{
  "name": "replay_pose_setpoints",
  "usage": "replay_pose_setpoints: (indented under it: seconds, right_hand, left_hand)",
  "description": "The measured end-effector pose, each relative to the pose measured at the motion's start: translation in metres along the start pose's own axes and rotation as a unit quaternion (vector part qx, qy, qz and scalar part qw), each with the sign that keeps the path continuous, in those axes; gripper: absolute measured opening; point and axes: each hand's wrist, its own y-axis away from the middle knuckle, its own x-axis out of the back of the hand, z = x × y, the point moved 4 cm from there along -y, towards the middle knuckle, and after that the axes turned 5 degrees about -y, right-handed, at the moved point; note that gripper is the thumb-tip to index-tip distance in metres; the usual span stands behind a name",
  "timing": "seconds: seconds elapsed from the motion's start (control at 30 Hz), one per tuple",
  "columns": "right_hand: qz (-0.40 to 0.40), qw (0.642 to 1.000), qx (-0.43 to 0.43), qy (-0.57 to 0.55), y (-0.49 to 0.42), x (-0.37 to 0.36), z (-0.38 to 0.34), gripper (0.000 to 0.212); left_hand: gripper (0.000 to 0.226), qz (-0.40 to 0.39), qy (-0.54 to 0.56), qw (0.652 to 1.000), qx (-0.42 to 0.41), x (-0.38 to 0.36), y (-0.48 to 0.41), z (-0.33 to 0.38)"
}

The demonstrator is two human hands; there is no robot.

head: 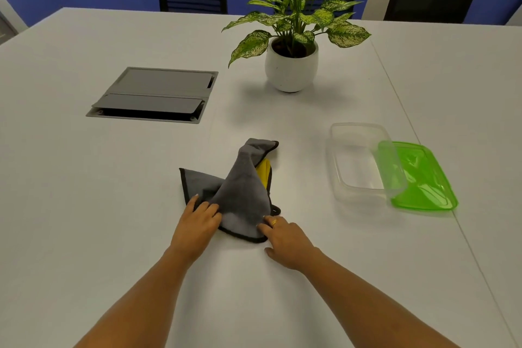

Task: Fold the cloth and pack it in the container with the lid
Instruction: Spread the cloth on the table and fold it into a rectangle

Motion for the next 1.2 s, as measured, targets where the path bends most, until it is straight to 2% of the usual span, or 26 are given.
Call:
replay_pose_setpoints:
  seconds: [0.13,0.2,0.23,0.3,0.43,0.53,0.7,0.93,1.1,1.2]
  right_hand:
    - [0.038,0.999,-0.030,-0.007,-0.003,0.004,0.000,0.062]
    - [0.062,0.997,-0.048,-0.027,-0.003,0.009,0.001,0.054]
    - [0.083,0.994,-0.054,-0.038,-0.003,0.013,0.003,0.046]
    - [0.126,0.988,-0.069,-0.062,-0.002,0.024,0.009,0.035]
    - [0.197,0.972,-0.080,-0.099,0.009,0.052,0.030,0.030]
    - [0.234,0.963,-0.083,-0.105,0.025,0.074,0.044,0.028]
    - [0.301,0.942,-0.080,-0.126,0.055,0.115,0.050,0.026]
    - [0.368,0.921,-0.037,-0.120,0.084,0.177,0.041,0.030]
    - [0.423,0.885,-0.006,-0.195,0.093,0.226,0.032,0.032]
    - [0.451,0.861,-0.001,-0.235,0.094,0.247,0.031,0.032]
  left_hand:
    - [0.028,0.114,0.040,0.993,-0.015,0.023,-0.012,0.000]
    - [0.016,0.161,0.078,0.984,-0.014,0.035,-0.019,0.004]
    - [0.018,0.171,0.097,0.980,-0.014,0.041,-0.023,0.005]
    - [0.031,0.169,0.128,0.977,-0.020,0.050,-0.028,0.007]
    - [0.018,0.132,0.166,0.977,-0.031,0.060,-0.030,0.003]
    - [0.024,0.081,0.214,0.974,-0.010,0.059,-0.031,-0.006]
    - [0.033,0.015,0.210,0.977,0.036,0.055,-0.034,-0.024]
    - [0.017,0.102,0.273,0.943,0.161,0.081,-0.024,-0.071]
    - [0.018,0.219,0.271,0.913,0.212,0.120,-0.025,-0.104]
    - [0.018,0.233,0.250,0.906,0.249,0.133,-0.028,-0.120]
